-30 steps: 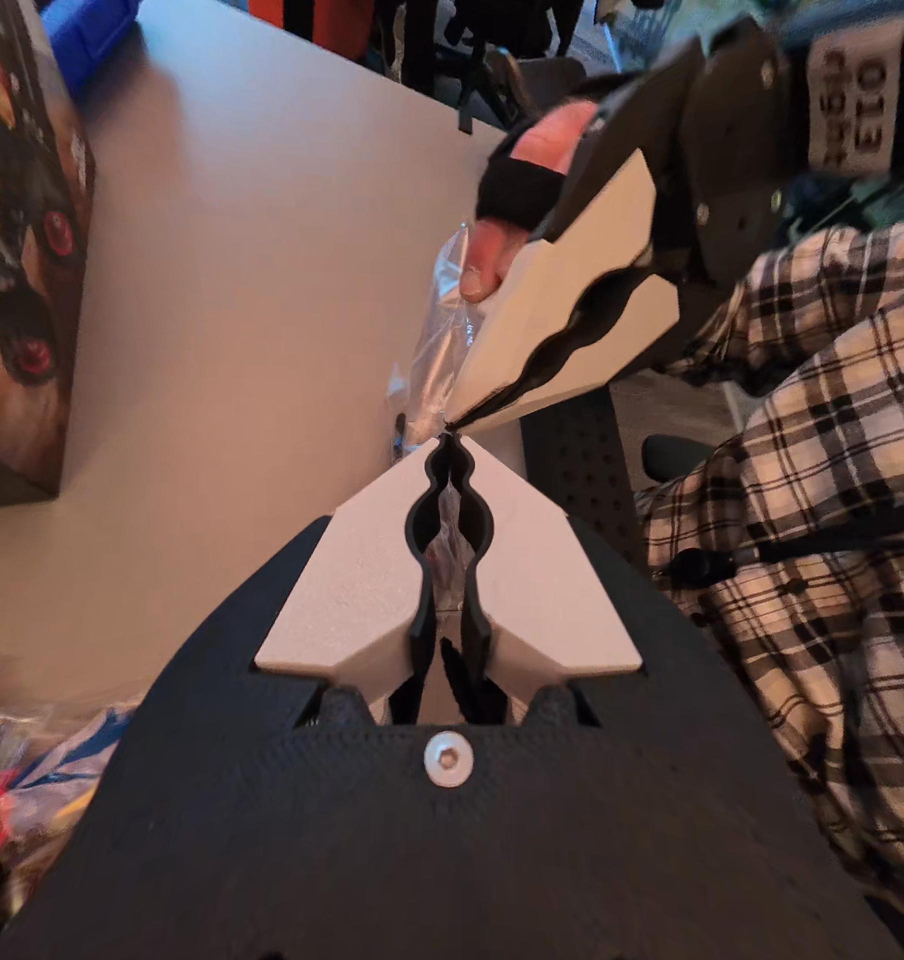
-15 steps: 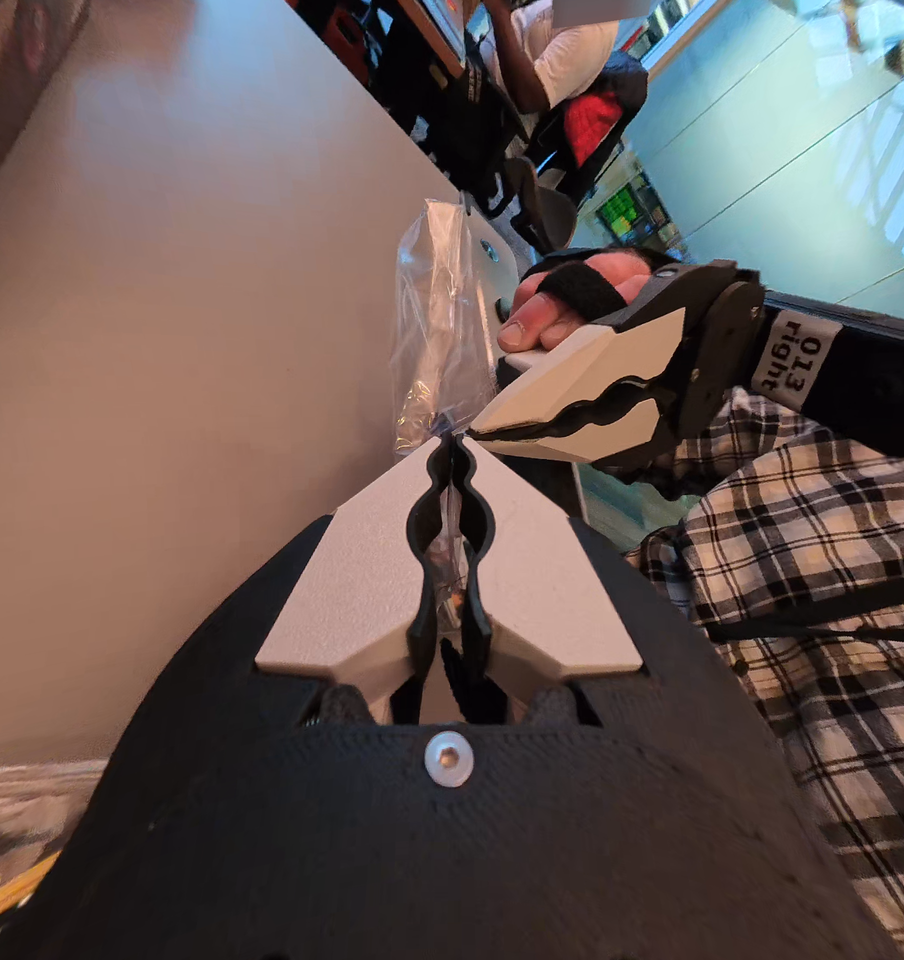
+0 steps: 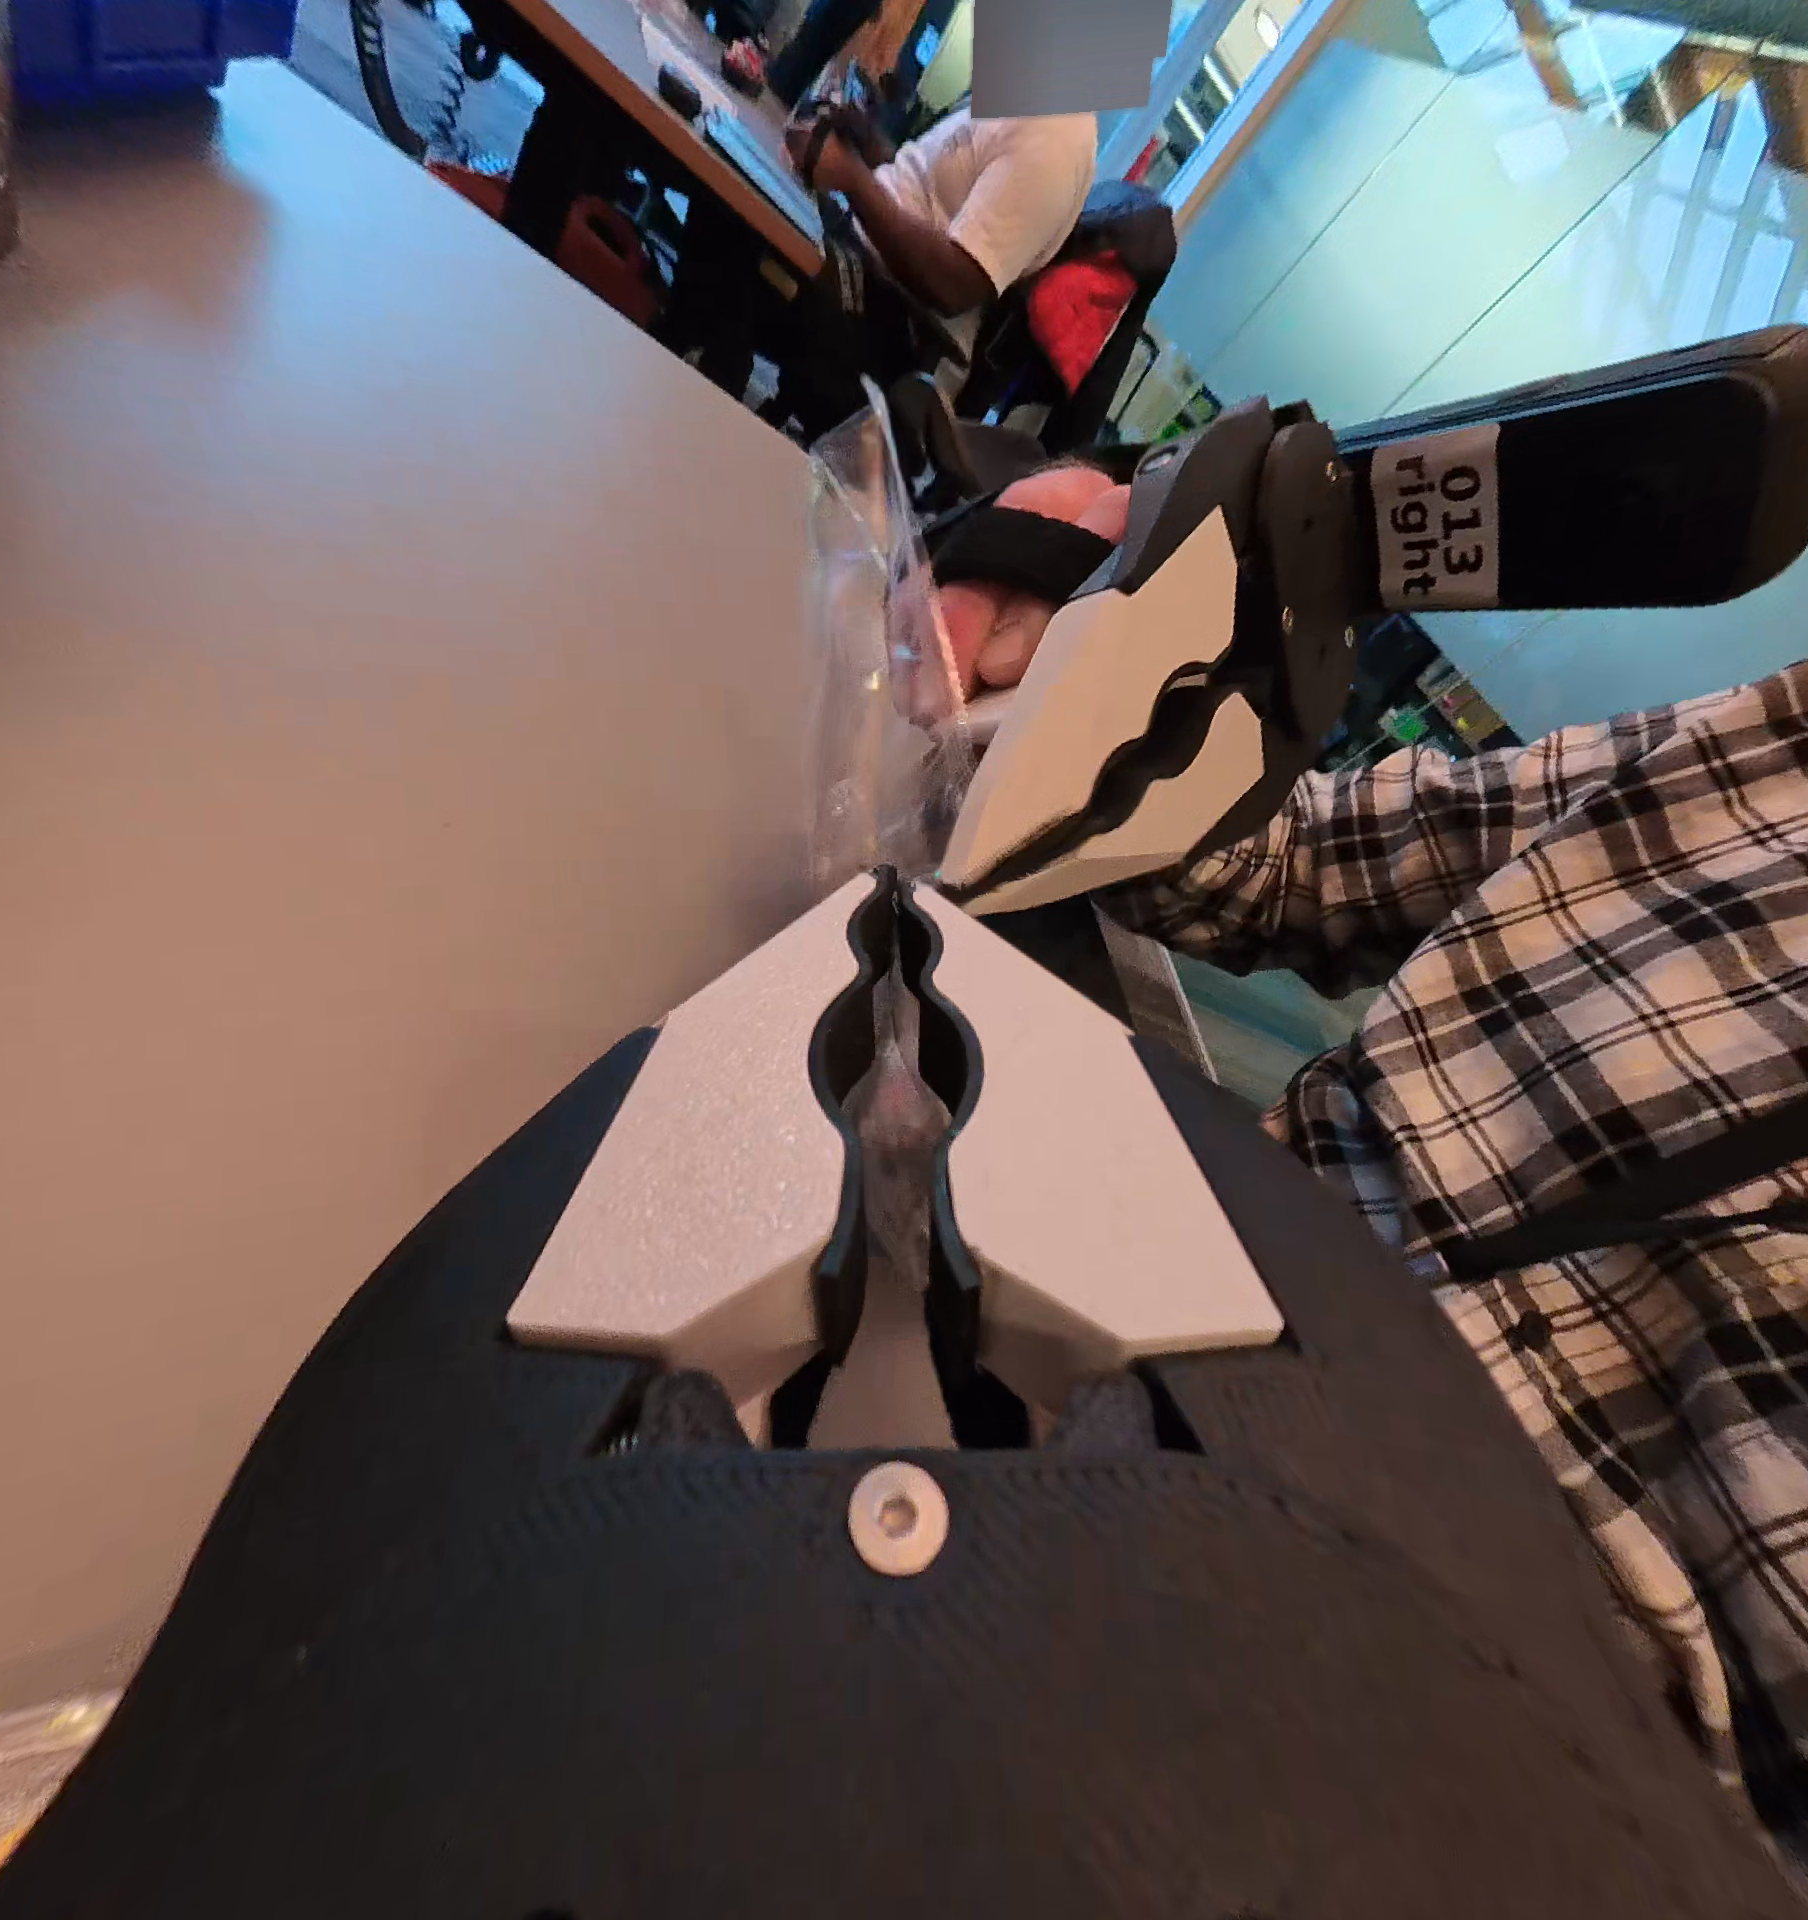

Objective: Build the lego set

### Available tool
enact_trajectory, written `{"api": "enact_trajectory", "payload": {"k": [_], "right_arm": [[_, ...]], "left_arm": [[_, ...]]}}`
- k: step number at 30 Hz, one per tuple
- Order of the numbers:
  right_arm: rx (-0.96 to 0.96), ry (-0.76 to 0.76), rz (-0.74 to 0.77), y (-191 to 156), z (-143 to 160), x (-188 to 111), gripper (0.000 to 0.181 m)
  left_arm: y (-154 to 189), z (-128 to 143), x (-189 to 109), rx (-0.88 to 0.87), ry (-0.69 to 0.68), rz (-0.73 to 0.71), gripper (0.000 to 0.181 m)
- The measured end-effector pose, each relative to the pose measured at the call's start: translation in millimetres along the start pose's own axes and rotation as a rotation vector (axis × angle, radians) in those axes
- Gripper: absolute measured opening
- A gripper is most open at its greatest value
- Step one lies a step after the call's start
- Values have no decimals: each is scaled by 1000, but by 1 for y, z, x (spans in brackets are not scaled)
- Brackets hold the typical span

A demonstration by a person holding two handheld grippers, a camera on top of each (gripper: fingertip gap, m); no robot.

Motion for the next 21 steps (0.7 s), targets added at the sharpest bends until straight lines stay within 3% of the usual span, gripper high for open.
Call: {"api": "enact_trajectory", "payload": {"k": [2,3,4,5,10,12,19,21], "right_arm": [[-6,74,-52,-5,-9,-2,0],[-30,118,-90,-11,-20,-1,0],[-64,111,-65,-12,-27,-3,0],[-83,62,-31,-9,-26,-4,0],[107,113,-40,7,1,-21,0],[177,131,-35,19,4,-37,21],[69,-121,-169,15,7,-26,26],[32,-163,-163,16,10,-23,7]], "left_arm": [[8,8,19,33,-67,6,0],[16,15,28,24,-108,140,0],[11,11,31,-95,-40,159,0],[5,10,33,-93,-25,102,0],[2,4,16,18,-41,2,0],[8,2,14,63,-63,-19,0],[14,-3,12,214,-99,-83,0],[17,-3,11,260,-125,-104,0]]}}
Point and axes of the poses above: each gripper's, where its closed fingertips meet, x out along the fingers, z out of its underside, y = z × x across the jaws, the point moved 8 cm from there along -x, back along the fingers, and after that the axes turned 7 degrees about -z, right-handed, at the moved point
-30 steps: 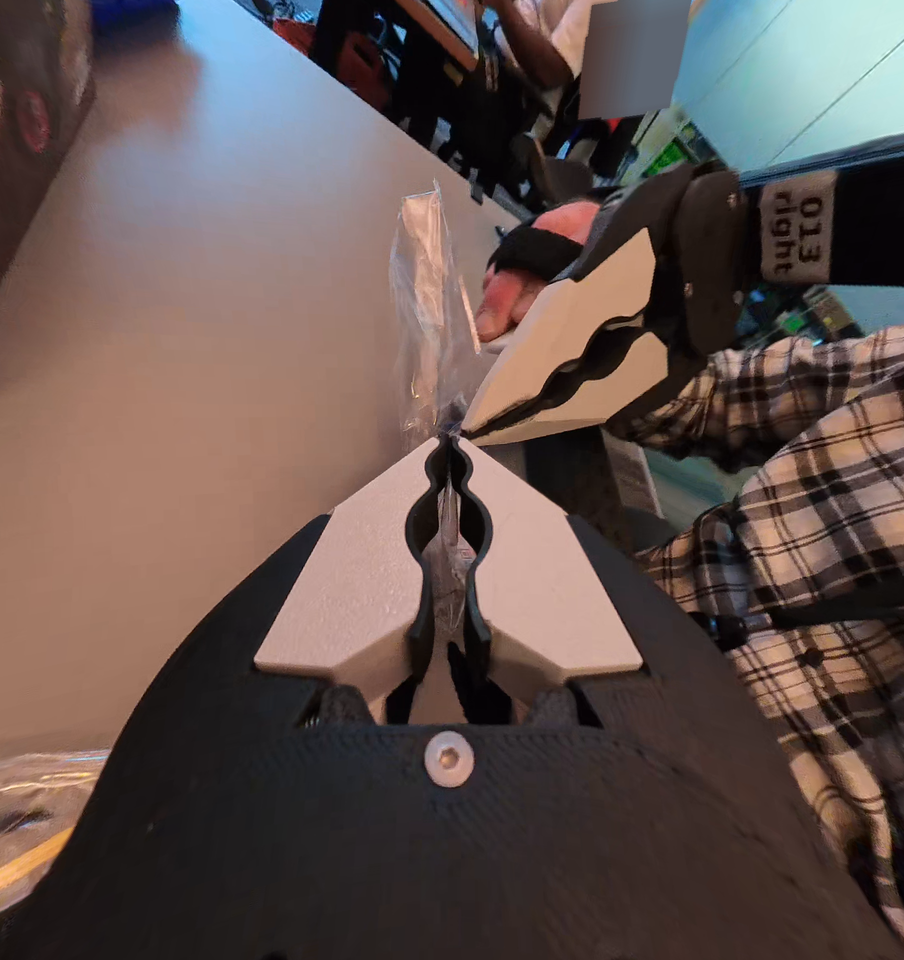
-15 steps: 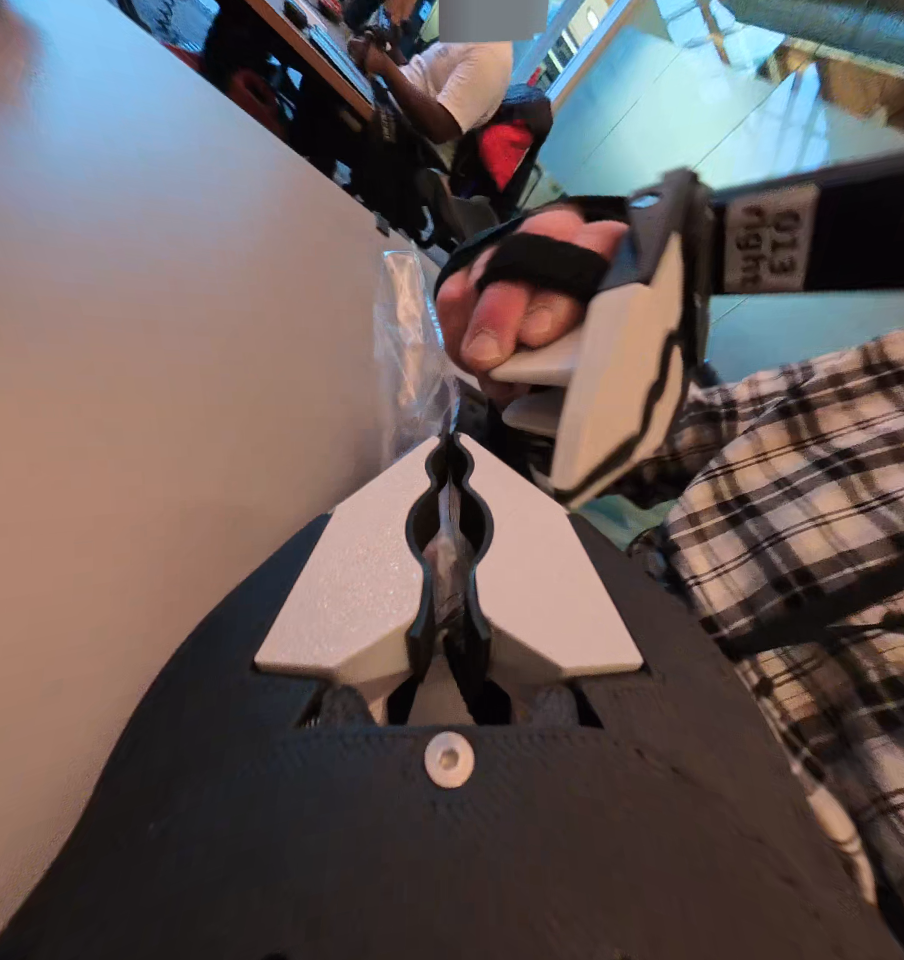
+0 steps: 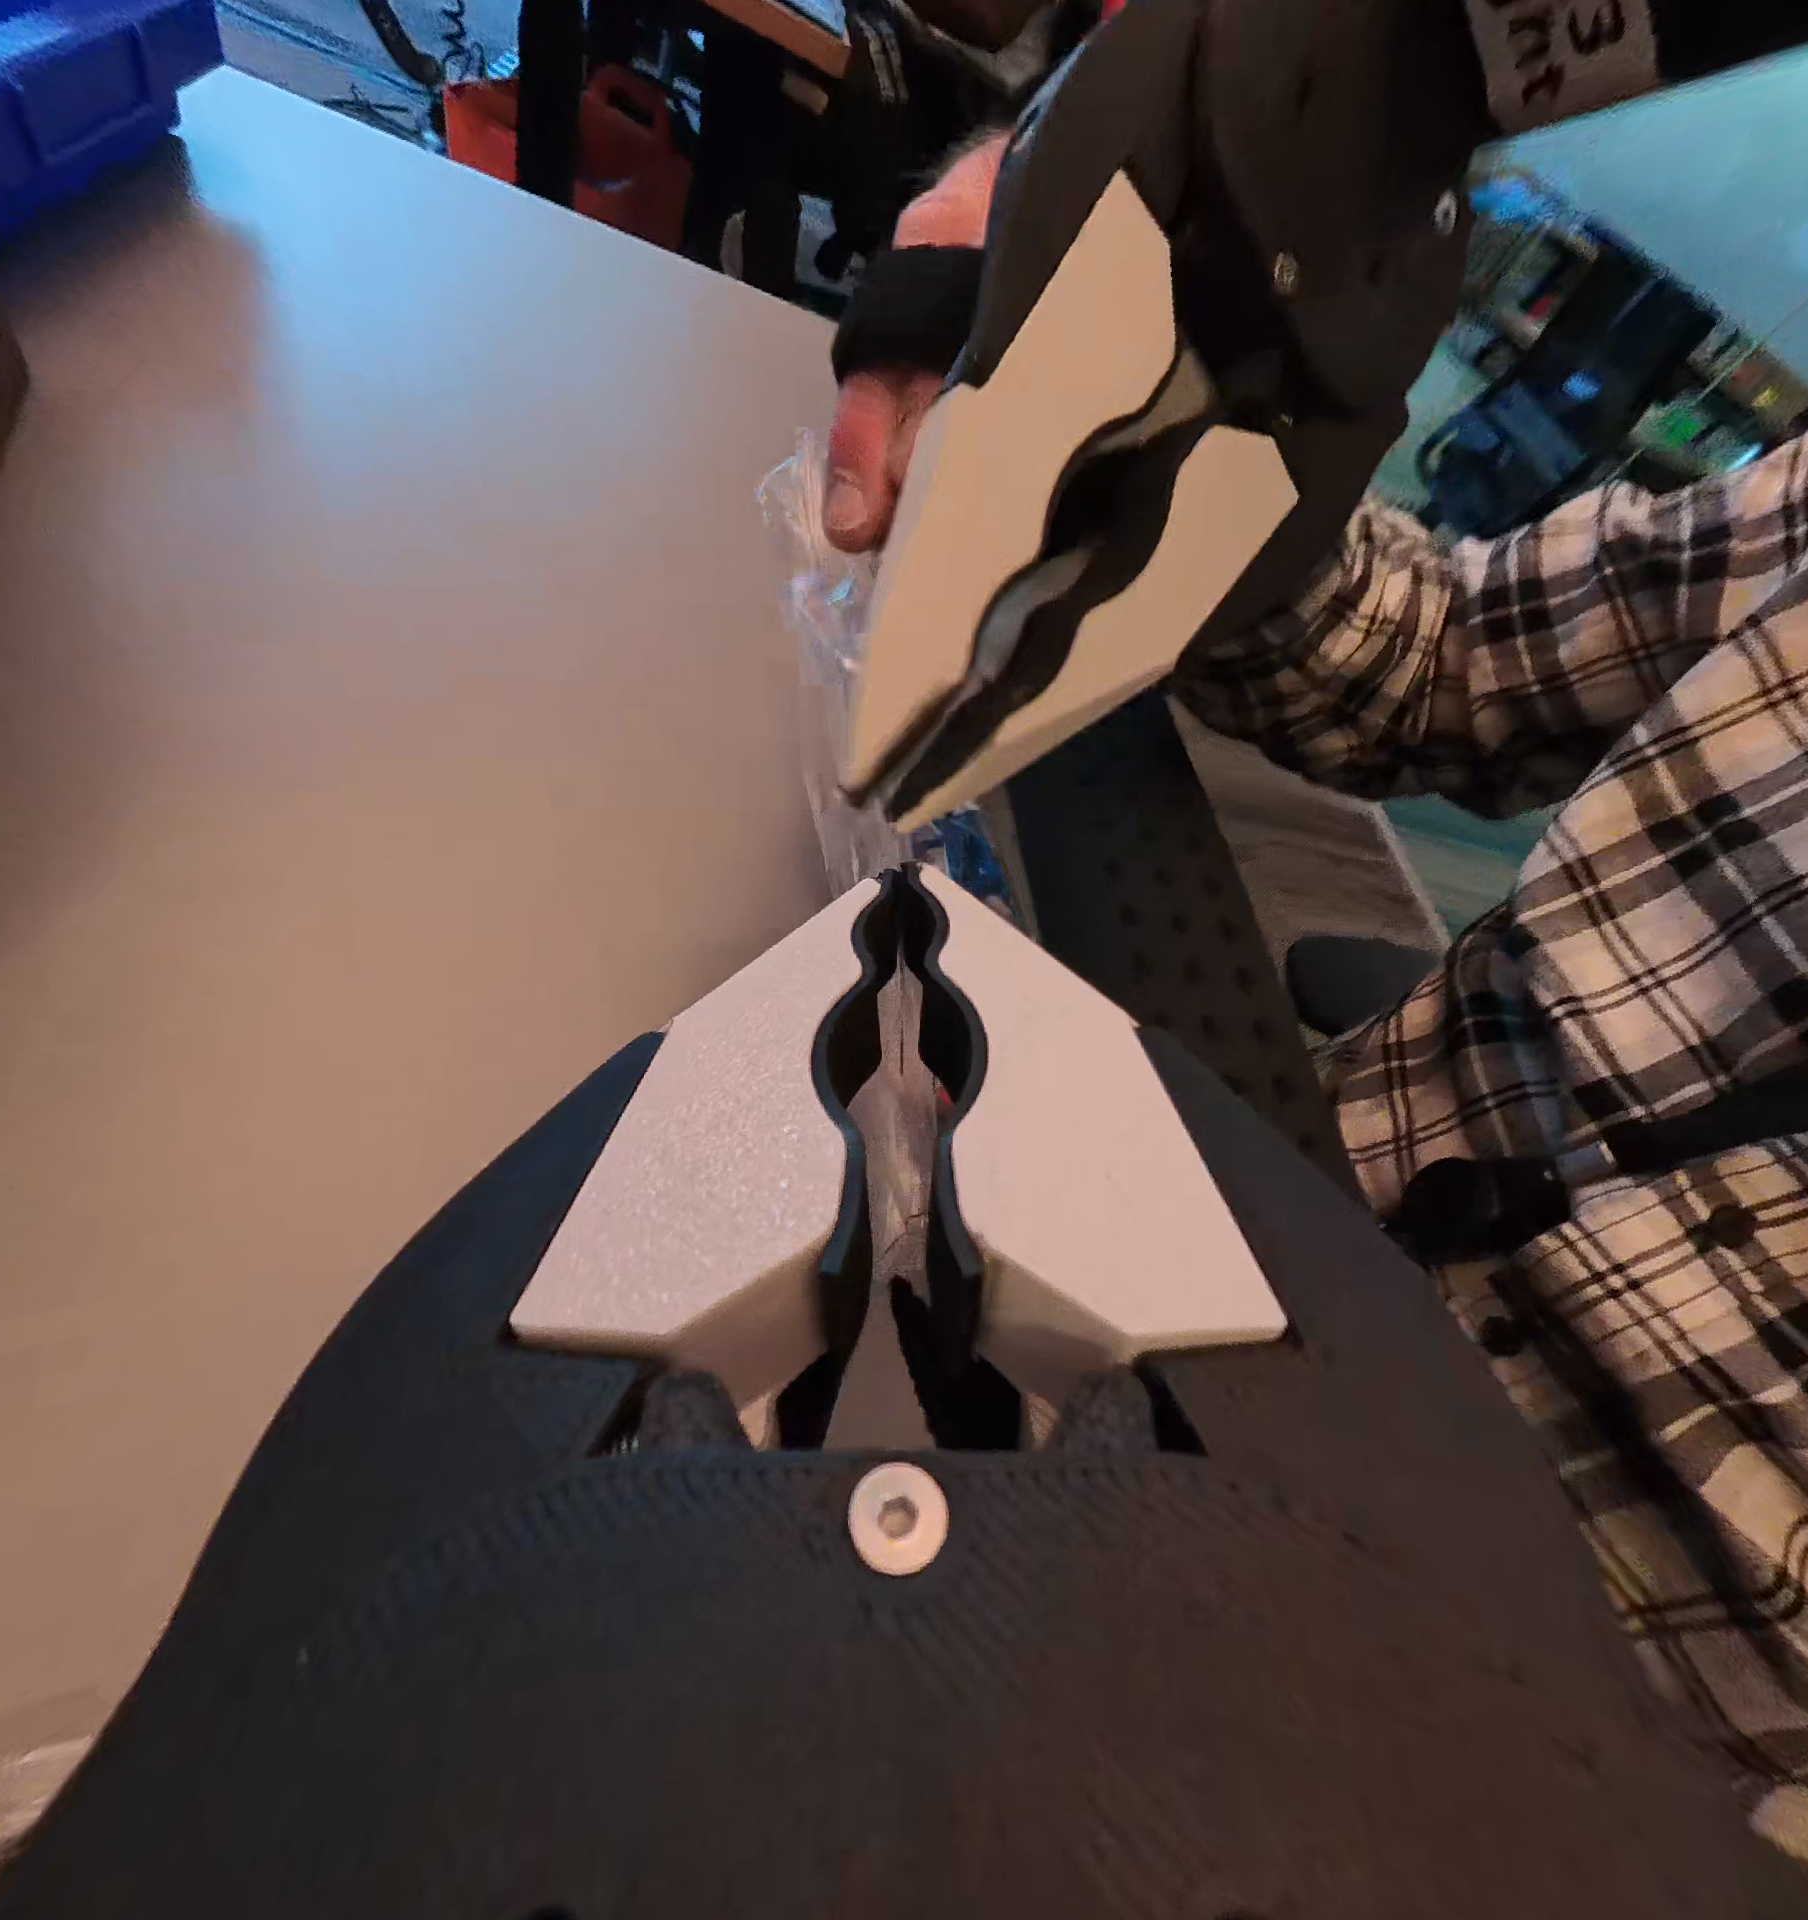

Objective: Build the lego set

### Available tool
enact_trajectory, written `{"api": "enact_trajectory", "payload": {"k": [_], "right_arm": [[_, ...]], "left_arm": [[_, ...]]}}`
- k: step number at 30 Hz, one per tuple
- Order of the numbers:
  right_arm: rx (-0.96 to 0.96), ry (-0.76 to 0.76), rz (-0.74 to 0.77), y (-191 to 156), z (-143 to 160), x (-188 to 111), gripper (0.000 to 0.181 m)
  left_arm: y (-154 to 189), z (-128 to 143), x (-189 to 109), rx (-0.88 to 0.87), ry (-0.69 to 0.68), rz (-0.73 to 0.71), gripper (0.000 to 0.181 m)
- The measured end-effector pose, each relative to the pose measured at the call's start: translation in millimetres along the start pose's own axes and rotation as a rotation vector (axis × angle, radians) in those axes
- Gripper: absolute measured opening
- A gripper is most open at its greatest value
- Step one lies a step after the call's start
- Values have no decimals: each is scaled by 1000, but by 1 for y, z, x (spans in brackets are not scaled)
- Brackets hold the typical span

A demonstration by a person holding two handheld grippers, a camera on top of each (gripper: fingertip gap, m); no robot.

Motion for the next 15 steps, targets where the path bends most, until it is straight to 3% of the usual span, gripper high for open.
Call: {"api": "enact_trajectory", "payload": {"k": [1,6,11,15], "right_arm": [[6,18,-24,0,-2,1,0],[-6,12,-5,0,-4,9,0],[-5,47,97,1,-1,13,0],[-55,-69,169,-2,14,39,0]], "left_arm": [[2,-1,0,26,-11,-2,0],[2,-6,0,47,-28,-50,0],[-22,-2,-3,-122,33,-67,0],[-47,16,7,-253,0,-154,0]]}}
Point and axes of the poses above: each gripper's, where its closed fingertips meet, x out along the fingers, z out of its underside, y = z × x across the jaws, the point moved 8 cm from there along -x, back along the fingers, and after that the axes turned 7 degrees about -z, right-handed, at the moved point
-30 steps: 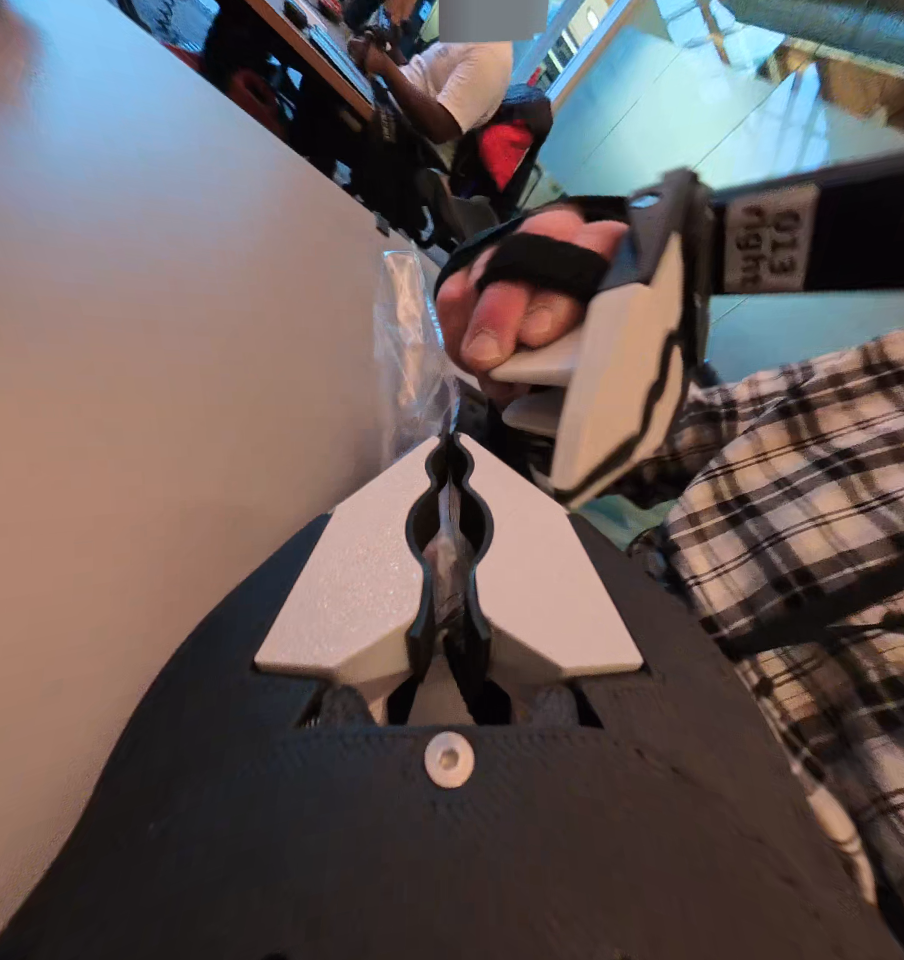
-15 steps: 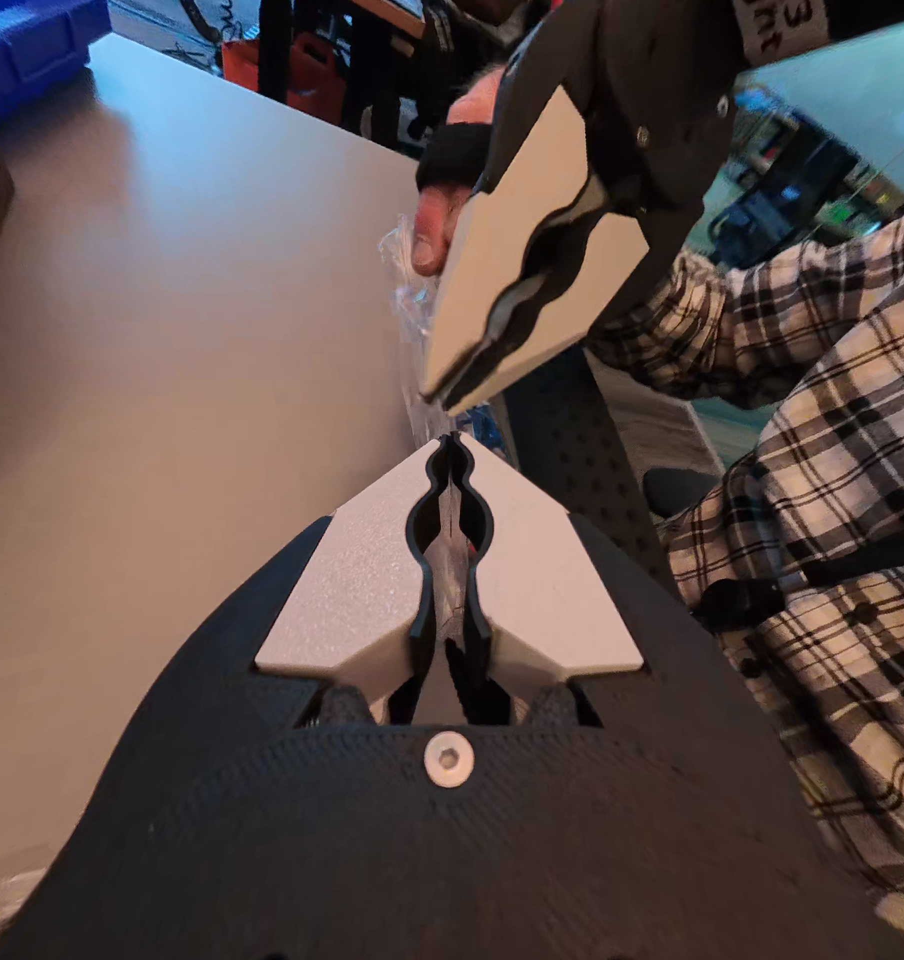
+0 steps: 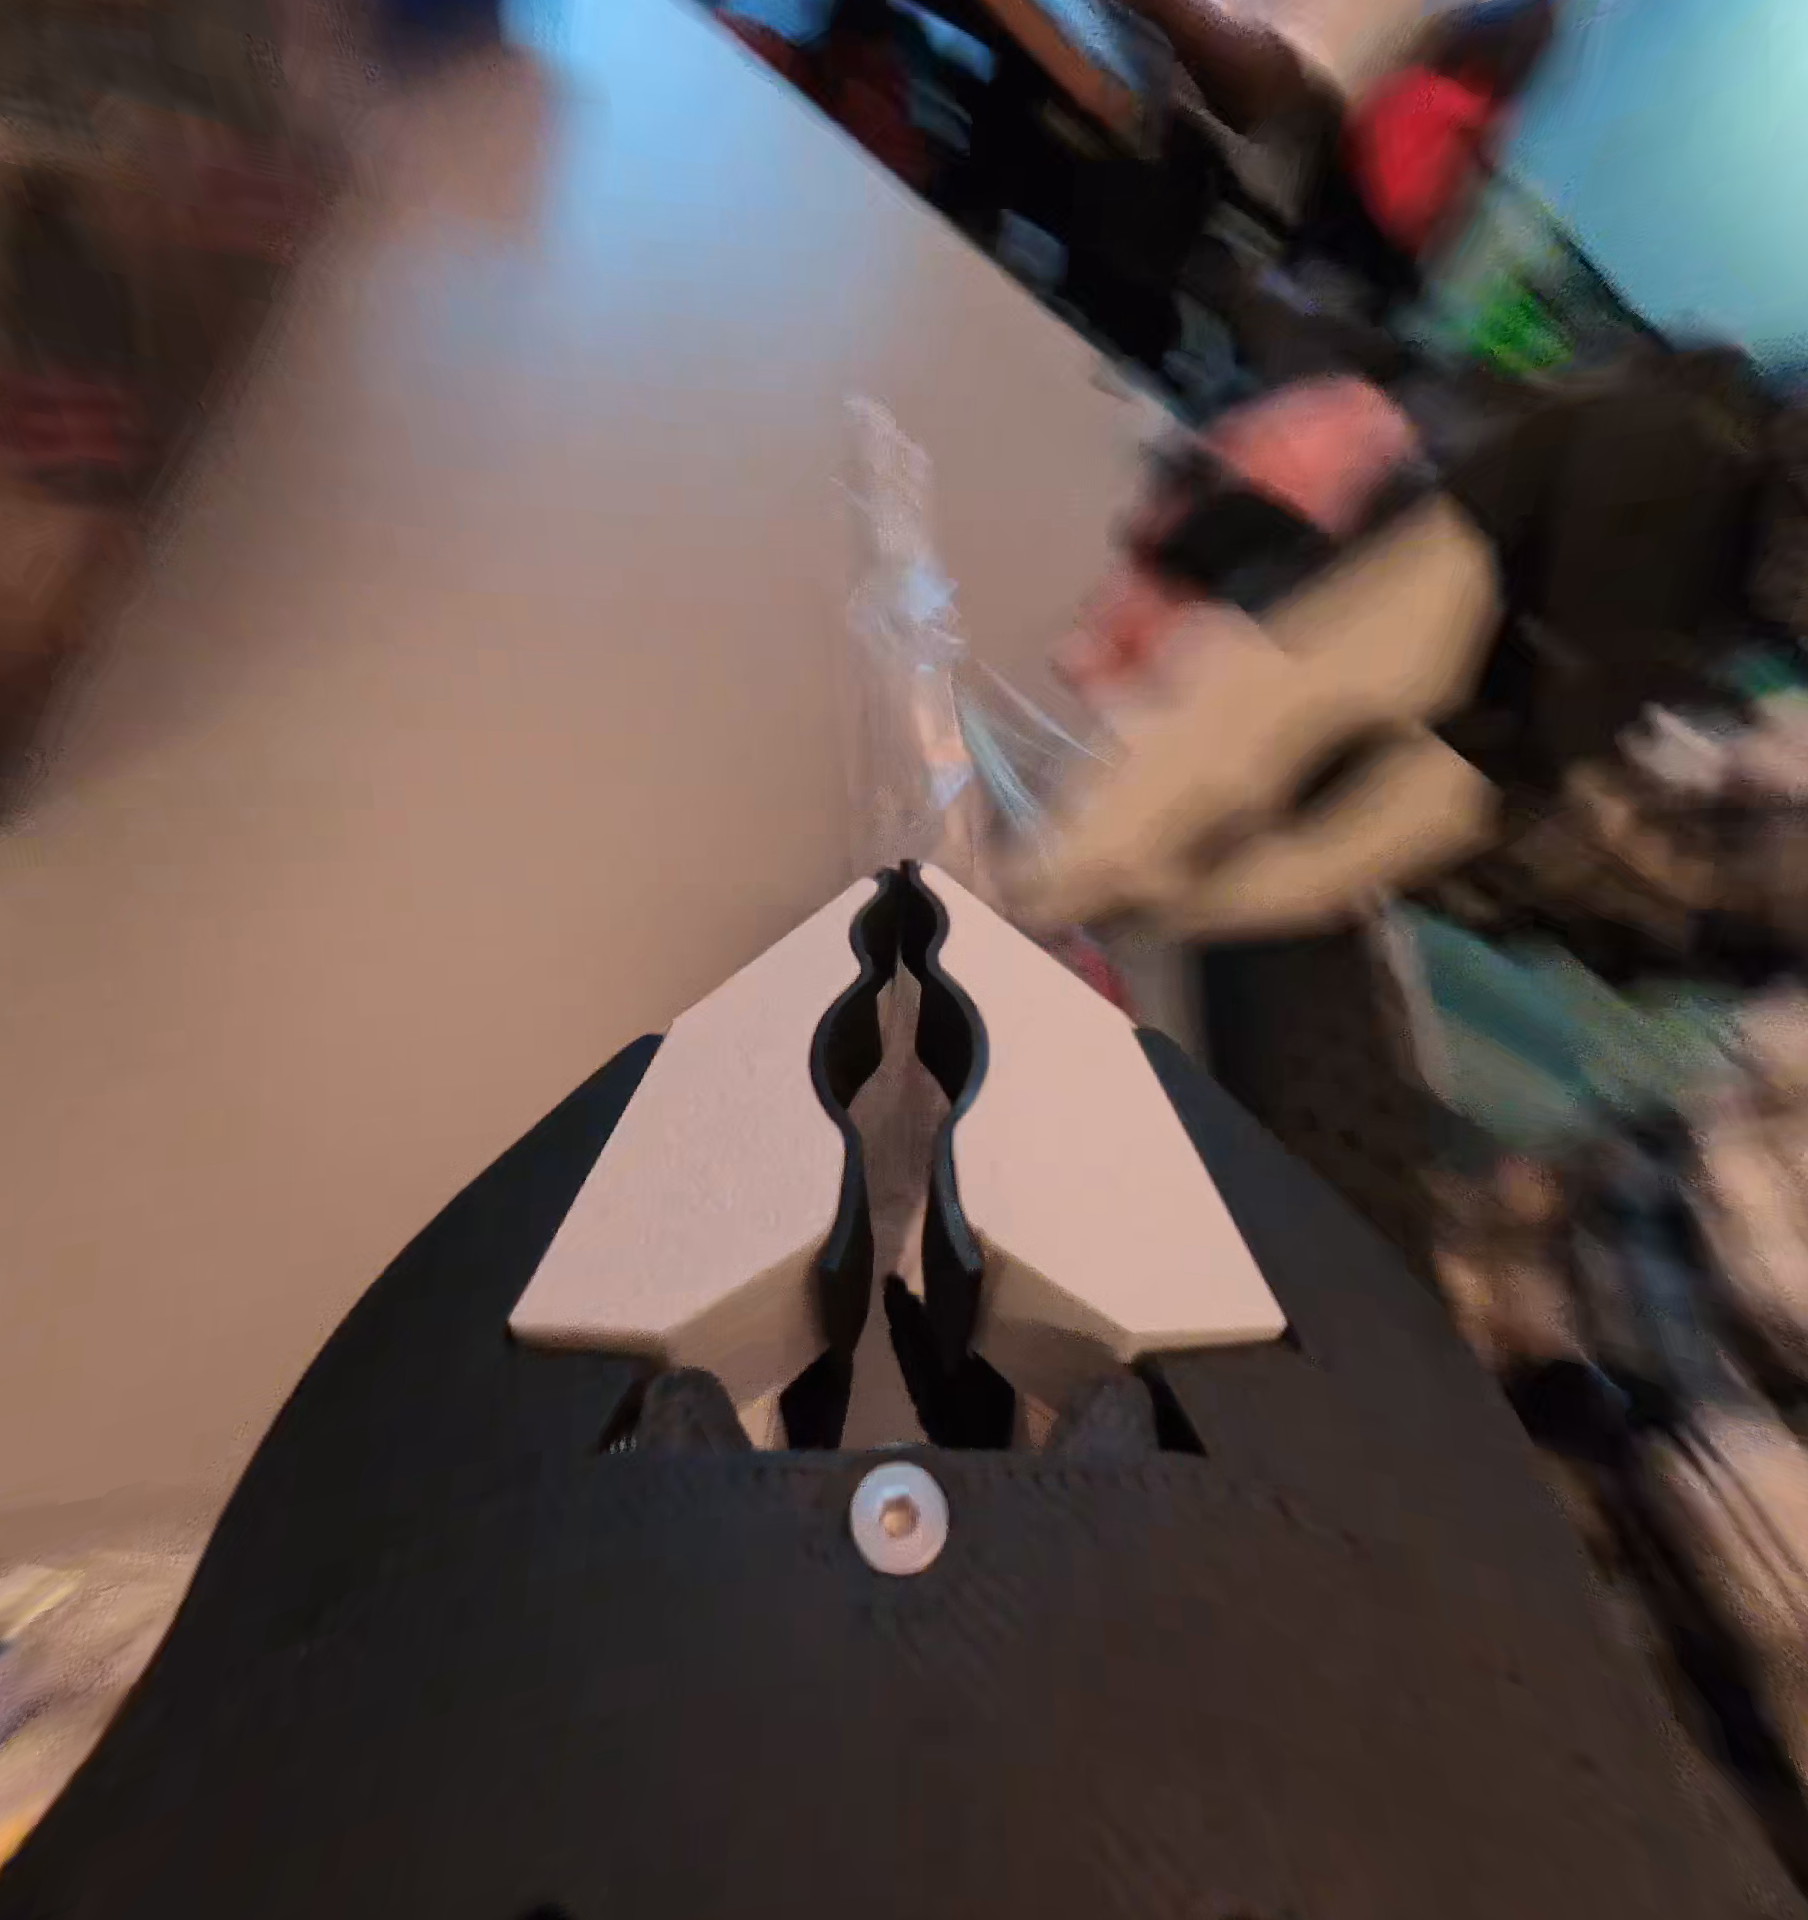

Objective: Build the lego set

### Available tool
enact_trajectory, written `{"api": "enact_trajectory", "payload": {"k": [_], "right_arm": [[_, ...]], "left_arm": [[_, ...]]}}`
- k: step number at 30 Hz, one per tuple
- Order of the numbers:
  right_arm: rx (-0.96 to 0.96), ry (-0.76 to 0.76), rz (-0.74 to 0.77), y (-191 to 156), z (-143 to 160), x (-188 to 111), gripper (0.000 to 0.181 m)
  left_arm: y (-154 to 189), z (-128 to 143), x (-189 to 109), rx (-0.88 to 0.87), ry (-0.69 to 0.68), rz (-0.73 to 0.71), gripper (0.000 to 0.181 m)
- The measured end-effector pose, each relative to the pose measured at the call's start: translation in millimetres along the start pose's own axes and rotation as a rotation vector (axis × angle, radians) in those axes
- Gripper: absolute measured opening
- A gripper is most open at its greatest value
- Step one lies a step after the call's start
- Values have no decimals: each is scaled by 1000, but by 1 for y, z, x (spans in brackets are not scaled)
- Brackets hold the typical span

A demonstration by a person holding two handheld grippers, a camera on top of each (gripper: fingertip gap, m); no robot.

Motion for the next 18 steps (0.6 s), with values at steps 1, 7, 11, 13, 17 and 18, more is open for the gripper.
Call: {"api": "enact_trajectory", "payload": {"k": [1,7,11,13,17,18], "right_arm": [[-1,41,-65,-10,-3,5,0],[58,51,-46,0,4,8,0],[151,80,-5,26,13,-9,25],[128,65,-43,28,12,-9,34],[78,-6,-129,33,13,0,31],[67,-6,-183,32,12,2,25]], "left_arm": [[-16,-3,-5,-18,53,-97,0],[-14,-8,3,64,-29,-106,0],[-6,-15,-6,141,-37,-37,0],[0,-16,-8,179,-38,-2,0],[15,-12,-3,312,-85,20,0],[17,-13,-3,335,-102,4,0]]}}
Point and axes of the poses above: each gripper's, where its closed fingertips meet, x out along the fingers, z out of its underside, y = z × x across the jaws, the point moved 8 cm from there along -x, back along the fingers, and after that the axes turned 7 degrees about -z, right-handed, at the moved point
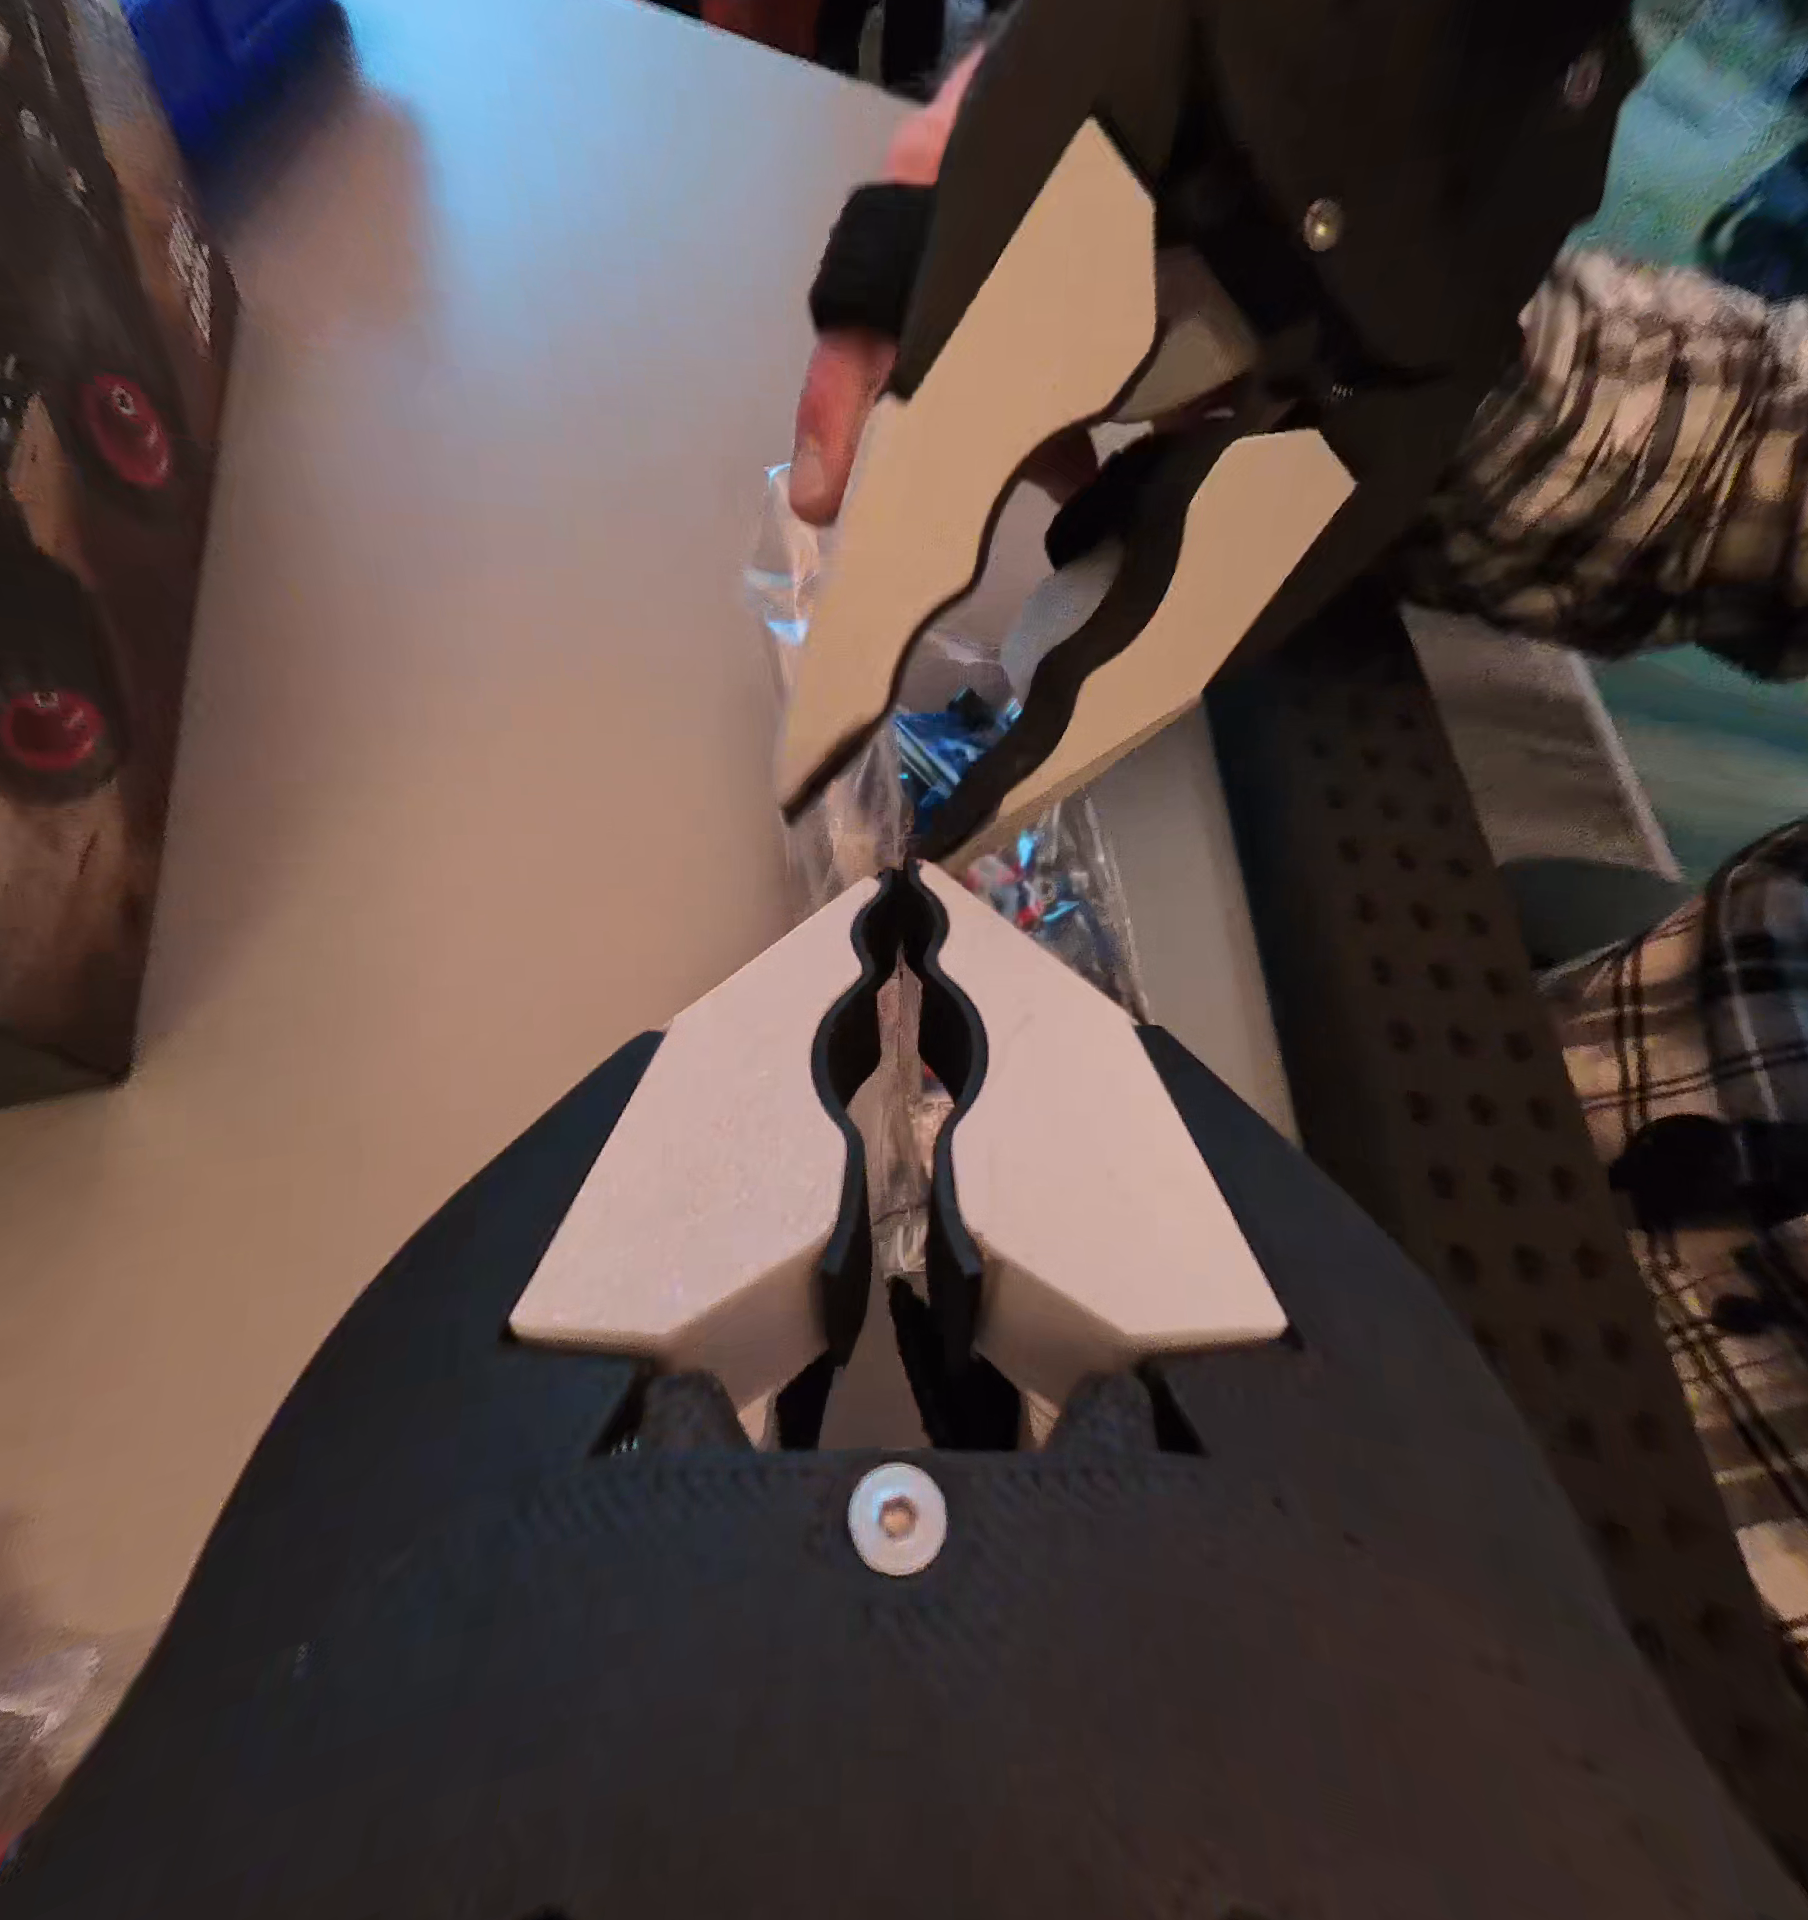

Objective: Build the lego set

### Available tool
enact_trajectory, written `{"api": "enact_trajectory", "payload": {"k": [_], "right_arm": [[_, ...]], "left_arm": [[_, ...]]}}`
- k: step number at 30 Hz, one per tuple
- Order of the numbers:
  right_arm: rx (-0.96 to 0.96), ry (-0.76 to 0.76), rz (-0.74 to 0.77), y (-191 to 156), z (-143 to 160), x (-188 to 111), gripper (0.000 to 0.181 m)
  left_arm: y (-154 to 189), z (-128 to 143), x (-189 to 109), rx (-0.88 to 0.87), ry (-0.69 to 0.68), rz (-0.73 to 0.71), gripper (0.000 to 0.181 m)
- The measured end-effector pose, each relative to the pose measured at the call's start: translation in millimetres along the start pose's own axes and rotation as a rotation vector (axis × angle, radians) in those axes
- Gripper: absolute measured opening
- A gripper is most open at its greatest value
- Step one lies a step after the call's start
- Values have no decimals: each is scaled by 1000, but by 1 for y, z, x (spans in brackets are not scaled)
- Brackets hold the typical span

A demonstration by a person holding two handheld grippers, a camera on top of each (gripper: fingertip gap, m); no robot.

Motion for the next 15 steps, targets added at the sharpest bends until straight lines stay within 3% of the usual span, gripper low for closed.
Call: {"api": "enact_trajectory", "payload": {"k": [1,2,5,8,15], "right_arm": [[1,-5,-55,-1,0,3,20],[-1,-10,-95,-2,-1,5,3],[-1,-8,-124,-2,0,7,0],[-22,2,-34,-1,1,8,0],[-154,-201,231,-7,13,43,0]], "left_arm": [[1,-1,1,27,-18,-9,0],[3,-2,1,49,-21,-10,0],[1,-2,2,27,-7,-12,0],[-9,0,2,-124,47,26,0],[-40,19,21,-374,2,2,0]]}}
Point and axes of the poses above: each gripper's, where its closed fingertips meet, x out along the fingers, z out of its underside, y = z × x across the jaws, the point moved 8 cm from there along -x, back along the fingers, and after that the axes turned 7 degrees about -z, right-handed, at the moved point
